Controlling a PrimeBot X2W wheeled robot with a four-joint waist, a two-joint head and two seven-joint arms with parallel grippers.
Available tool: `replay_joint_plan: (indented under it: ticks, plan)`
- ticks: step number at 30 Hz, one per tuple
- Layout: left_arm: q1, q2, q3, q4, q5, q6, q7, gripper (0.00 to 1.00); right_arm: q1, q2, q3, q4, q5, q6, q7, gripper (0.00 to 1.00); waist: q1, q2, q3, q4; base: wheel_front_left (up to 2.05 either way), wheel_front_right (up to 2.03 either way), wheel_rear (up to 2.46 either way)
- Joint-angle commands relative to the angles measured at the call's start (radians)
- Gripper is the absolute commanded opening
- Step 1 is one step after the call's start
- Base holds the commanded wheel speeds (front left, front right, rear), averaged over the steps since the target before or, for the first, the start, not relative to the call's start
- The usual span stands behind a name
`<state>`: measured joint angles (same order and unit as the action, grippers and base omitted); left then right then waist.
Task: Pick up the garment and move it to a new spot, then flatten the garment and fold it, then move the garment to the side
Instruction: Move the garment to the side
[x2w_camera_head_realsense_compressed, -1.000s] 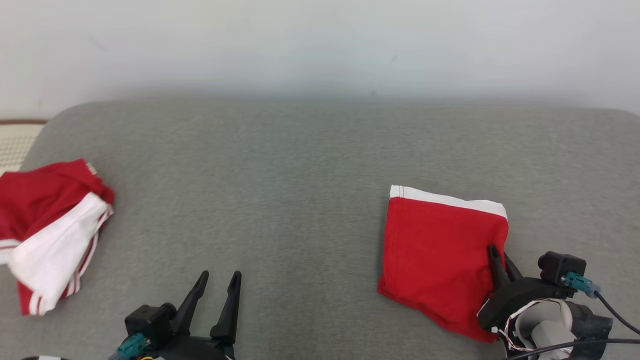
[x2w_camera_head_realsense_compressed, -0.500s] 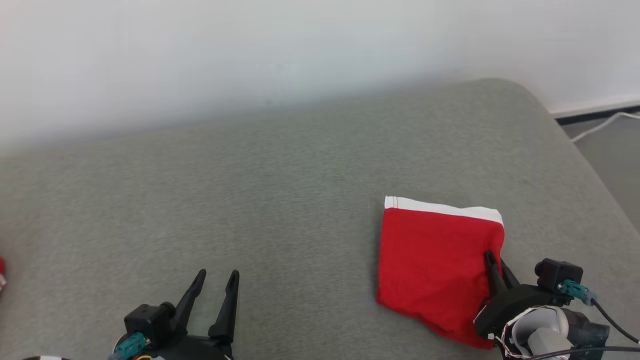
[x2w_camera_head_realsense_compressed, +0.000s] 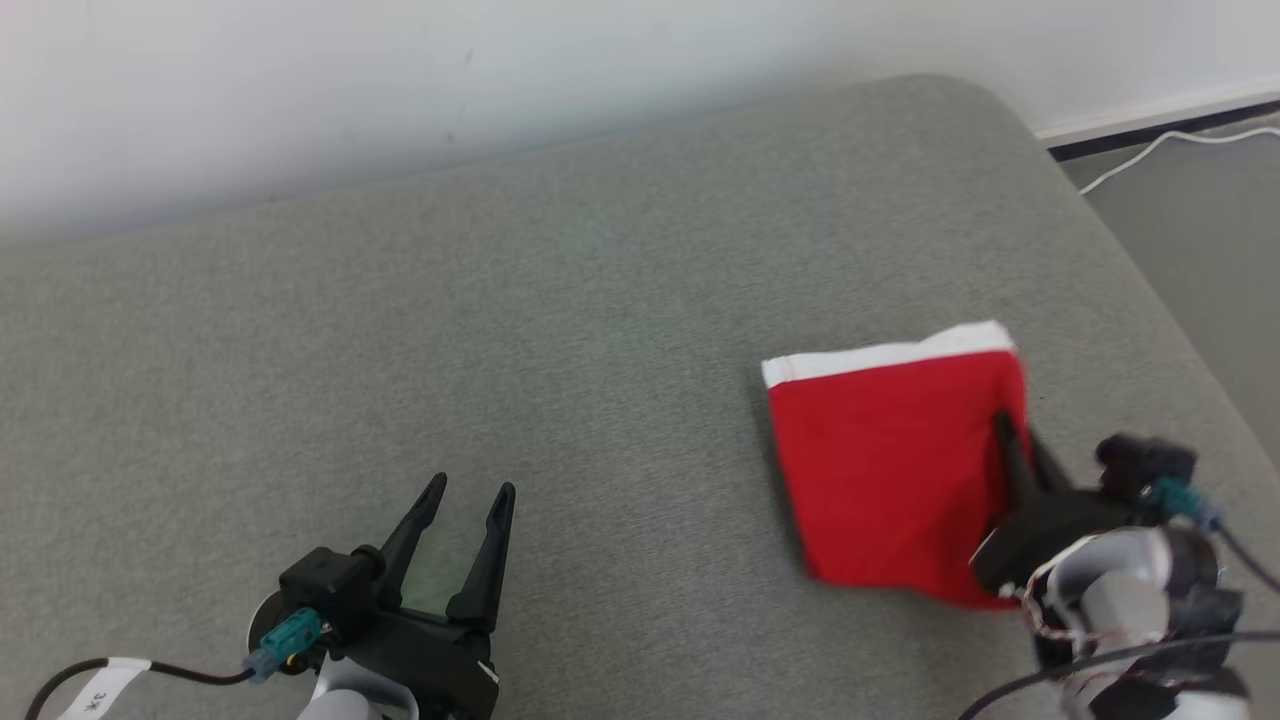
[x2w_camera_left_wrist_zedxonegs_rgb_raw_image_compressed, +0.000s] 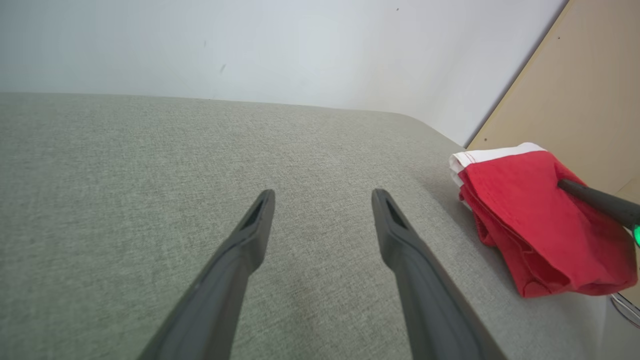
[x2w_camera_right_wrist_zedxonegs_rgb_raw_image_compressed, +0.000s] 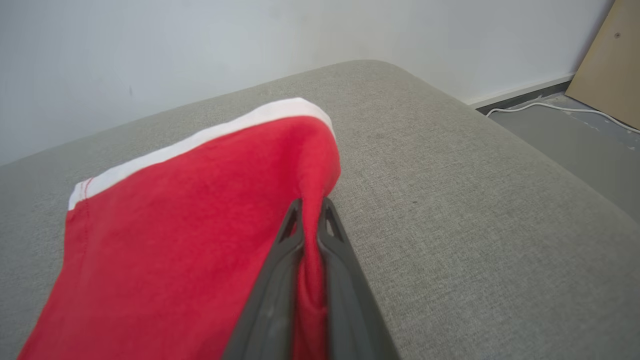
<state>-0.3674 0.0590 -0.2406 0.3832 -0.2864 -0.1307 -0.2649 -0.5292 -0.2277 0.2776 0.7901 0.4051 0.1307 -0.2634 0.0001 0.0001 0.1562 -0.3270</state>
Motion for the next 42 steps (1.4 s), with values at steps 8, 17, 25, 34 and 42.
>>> replay_joint_plan:
  ticks: [8,17,25,34,42]
  plan:
    - [-0.032,0.023,-0.012,-0.025,0.029,0.0,0.0,1.0,-0.158,-0.103,-0.127,0.063,-0.134,0.0,0.0,0.0,-0.0001,-0.0001,0.104,0.123,0.0,0.0,0.0]
    - [-0.043,0.031,-0.015,-0.036,0.033,0.0,0.0,1.0,-0.233,-0.191,-0.29,0.157,-0.271,0.0,0.0,0.0,-0.0001,-0.0001,0.133,0.198,0.0,0.0,0.0]
    - [-0.052,0.032,-0.014,-0.04,0.034,0.0,0.0,1.0,-0.247,-0.196,-0.426,0.15,-0.392,0.0,0.0,0.0,-0.0001,-0.0001,0.146,0.217,0.0,0.0,0.0]
    - [-0.054,0.032,-0.014,-0.041,0.036,0.0,0.0,1.0,-0.253,-0.177,-0.577,0.135,-0.543,0.0,0.0,0.0,-0.0001,-0.0001,0.15,0.225,0.0,0.0,0.0]
    - [-0.047,0.025,-0.011,-0.029,0.026,0.0,0.0,1.0,-0.239,-0.137,-0.685,0.091,-0.639,0.0,0.0,1.0,-0.0001,-0.0001,0.139,0.226,0.0,0.0,0.0]
